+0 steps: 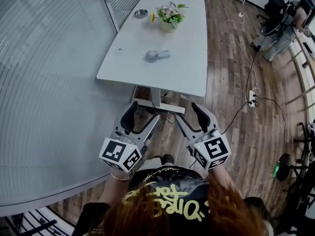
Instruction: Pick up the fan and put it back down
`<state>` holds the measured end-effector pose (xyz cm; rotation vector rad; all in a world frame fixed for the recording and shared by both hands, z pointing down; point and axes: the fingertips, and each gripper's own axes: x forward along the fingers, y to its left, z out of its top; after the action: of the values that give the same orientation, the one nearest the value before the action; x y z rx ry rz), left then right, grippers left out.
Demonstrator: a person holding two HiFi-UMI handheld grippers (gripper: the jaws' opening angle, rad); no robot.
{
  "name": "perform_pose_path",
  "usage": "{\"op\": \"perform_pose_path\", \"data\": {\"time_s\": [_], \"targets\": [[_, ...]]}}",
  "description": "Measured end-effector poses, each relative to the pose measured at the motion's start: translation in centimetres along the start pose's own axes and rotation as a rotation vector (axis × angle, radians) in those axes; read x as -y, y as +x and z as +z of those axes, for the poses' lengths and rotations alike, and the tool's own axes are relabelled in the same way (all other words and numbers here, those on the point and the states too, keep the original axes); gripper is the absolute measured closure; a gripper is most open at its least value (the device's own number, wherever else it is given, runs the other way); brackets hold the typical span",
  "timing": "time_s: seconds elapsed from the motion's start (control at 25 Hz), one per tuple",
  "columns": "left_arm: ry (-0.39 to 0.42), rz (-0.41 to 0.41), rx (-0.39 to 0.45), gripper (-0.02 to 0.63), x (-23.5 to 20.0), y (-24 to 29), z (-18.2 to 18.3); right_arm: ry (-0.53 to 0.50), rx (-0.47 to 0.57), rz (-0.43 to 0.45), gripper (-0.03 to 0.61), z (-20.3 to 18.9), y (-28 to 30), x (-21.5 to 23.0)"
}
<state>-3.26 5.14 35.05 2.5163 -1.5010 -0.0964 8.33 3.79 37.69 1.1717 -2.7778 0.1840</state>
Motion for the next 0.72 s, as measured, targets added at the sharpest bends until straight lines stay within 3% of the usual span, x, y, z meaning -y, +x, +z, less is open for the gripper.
{"op": "perform_pose_path", "data": {"time_s": [0.72], "targets": [[0.004, 0.037, -0.002, 0.270, -0.37, -0.87, -0.32, 0.005, -0.014, 0.054, 0.342, -0.53, 0.68, -0.75]]}}
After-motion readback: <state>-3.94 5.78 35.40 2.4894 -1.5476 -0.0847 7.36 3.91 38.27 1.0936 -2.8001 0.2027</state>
